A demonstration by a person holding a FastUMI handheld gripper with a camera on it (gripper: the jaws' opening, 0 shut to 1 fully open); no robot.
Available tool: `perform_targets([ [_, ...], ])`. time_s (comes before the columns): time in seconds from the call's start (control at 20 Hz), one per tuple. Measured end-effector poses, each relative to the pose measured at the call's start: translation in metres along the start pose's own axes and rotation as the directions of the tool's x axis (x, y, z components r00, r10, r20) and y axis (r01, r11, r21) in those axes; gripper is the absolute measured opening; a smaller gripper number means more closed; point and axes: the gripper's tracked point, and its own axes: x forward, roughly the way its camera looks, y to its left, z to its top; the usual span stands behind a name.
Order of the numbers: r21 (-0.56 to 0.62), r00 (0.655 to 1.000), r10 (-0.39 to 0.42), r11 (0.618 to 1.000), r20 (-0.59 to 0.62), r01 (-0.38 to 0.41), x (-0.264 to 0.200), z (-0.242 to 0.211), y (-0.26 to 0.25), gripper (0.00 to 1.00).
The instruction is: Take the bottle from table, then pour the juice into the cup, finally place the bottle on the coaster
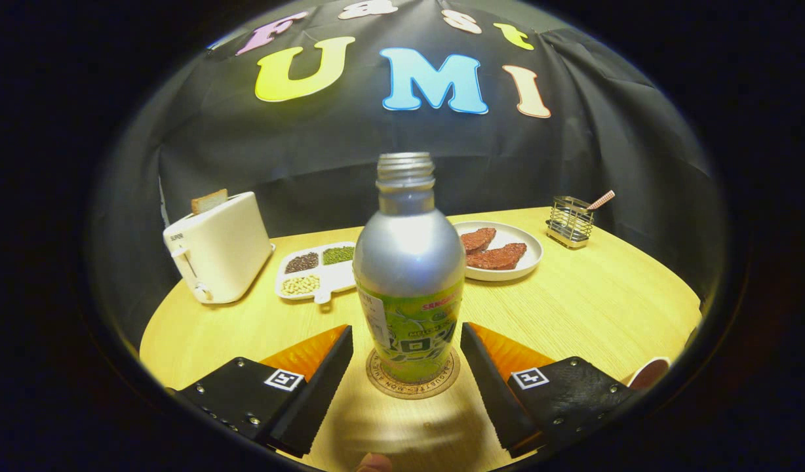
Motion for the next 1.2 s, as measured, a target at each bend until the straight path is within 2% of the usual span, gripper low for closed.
perform_targets([
  [0.25, 0.004, 0.996, 0.053, 0.999, 0.067, -0.054, -0.045, 0.03, 0.0, 0.99],
  [0.7, -0.052, 0.96, 0.144, 0.989, 0.241, -0.136, -0.136, 0.097, 0.007, 0.99],
  [1.2, -0.073, 0.912, 0.166, 0.986, 0.375, -0.149, -0.225, 0.138, 0.007, 0.99],
])
